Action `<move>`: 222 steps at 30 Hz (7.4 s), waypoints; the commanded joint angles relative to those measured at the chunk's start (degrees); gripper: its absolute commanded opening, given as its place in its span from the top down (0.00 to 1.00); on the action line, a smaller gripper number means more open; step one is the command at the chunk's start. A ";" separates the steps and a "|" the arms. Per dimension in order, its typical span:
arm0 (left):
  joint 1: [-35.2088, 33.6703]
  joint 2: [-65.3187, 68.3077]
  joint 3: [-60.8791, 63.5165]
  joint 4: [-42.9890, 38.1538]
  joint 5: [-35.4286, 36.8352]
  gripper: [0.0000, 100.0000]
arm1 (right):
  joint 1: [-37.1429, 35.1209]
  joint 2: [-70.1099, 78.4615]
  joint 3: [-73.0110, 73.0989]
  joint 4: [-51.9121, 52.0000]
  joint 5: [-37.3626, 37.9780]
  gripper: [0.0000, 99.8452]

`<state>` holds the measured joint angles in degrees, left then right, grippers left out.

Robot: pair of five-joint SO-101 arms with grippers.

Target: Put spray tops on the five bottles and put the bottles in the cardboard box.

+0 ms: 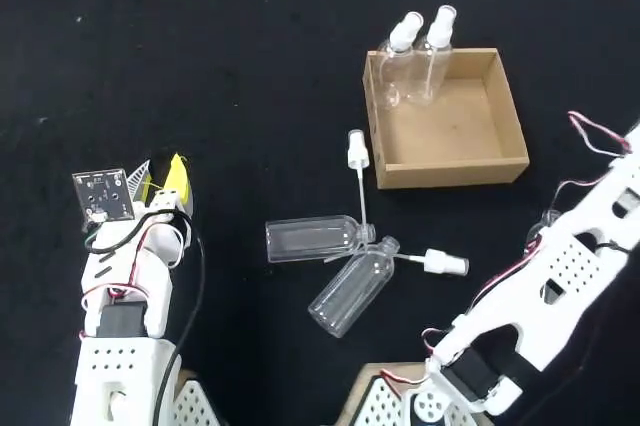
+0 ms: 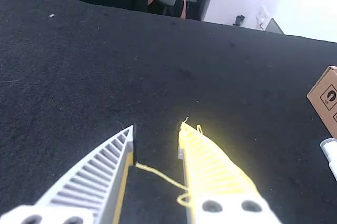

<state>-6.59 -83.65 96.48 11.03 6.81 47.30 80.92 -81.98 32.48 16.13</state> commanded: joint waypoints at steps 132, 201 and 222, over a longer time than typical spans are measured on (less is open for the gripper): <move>-0.40 -0.70 1.36 -0.18 0.35 0.86 | 2.37 -3.38 -13.49 55.74 0.00 0.91; -10.33 -0.70 0.40 0.18 3.25 0.86 | -84.75 -126.90 142.02 -2.64 -17.76 0.99; -13.05 -0.26 0.04 0.53 10.20 0.86 | -91.25 -106.68 121.36 10.29 -17.05 0.72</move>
<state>-21.27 -83.65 96.48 11.03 16.31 -43.60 -24.04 48.31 34.42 -1.45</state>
